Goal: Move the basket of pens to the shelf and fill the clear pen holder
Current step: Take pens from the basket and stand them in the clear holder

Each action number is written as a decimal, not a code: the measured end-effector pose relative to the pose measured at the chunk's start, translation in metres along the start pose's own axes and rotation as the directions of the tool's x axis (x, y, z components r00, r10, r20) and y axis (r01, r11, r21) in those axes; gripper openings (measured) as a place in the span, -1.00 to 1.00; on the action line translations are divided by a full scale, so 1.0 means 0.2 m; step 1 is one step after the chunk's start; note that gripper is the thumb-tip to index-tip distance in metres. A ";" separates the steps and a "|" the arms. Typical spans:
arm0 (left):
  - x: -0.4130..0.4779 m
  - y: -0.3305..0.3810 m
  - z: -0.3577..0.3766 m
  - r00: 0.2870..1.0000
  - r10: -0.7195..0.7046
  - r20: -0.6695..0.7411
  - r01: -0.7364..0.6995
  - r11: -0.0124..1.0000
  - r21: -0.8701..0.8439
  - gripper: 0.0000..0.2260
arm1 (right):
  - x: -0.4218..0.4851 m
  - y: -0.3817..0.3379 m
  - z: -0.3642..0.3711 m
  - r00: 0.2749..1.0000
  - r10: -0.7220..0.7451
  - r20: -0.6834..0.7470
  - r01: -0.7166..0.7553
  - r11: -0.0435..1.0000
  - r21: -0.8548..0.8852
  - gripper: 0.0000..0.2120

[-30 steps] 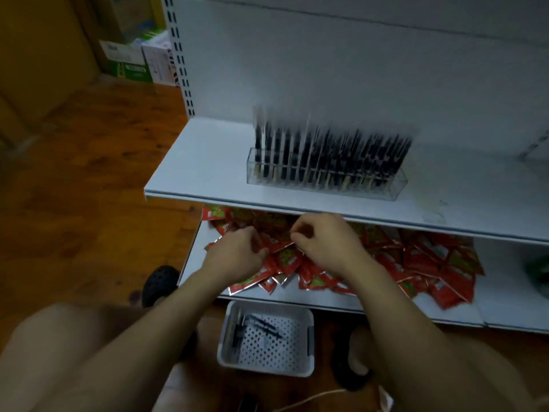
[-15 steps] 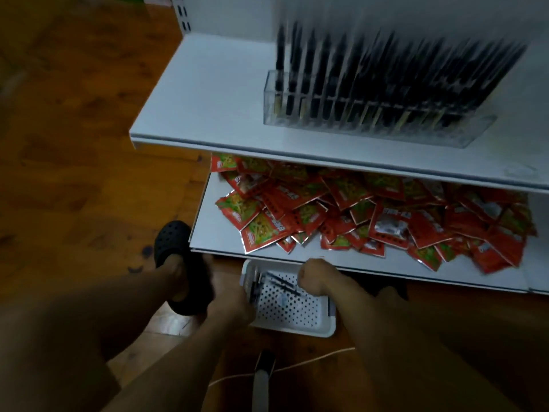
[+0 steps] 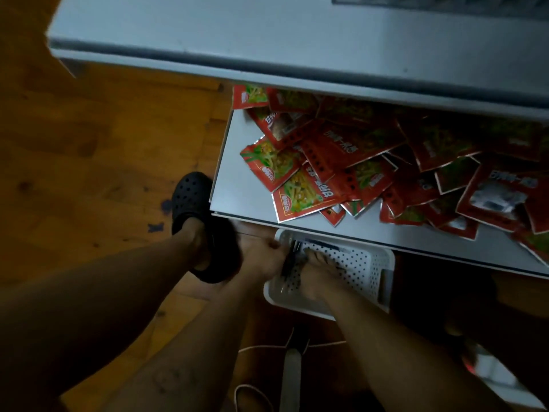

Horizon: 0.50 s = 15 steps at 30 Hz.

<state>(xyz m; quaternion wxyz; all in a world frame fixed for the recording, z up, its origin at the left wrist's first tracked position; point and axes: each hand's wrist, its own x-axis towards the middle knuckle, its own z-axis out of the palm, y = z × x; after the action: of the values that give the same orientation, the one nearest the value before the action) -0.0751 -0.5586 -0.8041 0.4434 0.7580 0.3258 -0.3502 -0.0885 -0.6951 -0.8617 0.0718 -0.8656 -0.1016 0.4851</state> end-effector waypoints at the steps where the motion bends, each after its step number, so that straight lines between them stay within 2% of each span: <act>1: -0.01 -0.01 0.00 1.000 -0.006 -0.001 0.006 1.000 0.002 -0.77 | -0.01 0.00 -0.01 1.000 -0.005 -0.023 0.005 1.000 0.024 -0.39; 5: -0.09 -0.03 -0.01 0.999 -0.042 -0.002 0.042 0.999 -0.012 -0.79 | -0.10 -0.02 -0.03 0.988 0.017 -0.151 0.019 0.972 0.235 -0.41; 7: -0.14 0.00 -0.02 1.000 -0.019 -0.012 0.019 1.000 0.011 -0.79 | -0.17 -0.02 -0.07 0.964 -0.006 -0.267 0.085 0.955 0.285 -0.52; 10: -0.26 0.11 -0.06 0.995 0.095 -0.012 -0.094 0.993 0.068 -0.82 | -0.32 -0.03 -0.20 0.865 -0.082 -0.495 0.227 0.944 0.240 -0.73; 15: -0.51 0.32 -0.17 0.959 0.270 -0.087 -0.268 0.963 0.035 -0.76 | -0.68 -0.07 -0.49 0.657 -0.060 -0.752 0.429 0.849 0.307 -0.88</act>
<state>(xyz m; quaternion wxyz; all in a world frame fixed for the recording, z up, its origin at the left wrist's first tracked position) -0.0716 -0.5721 -0.6805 0.4627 0.8155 0.2357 -0.2556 -0.0748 -0.7172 -0.6958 0.3749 -0.9189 -0.0669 0.1027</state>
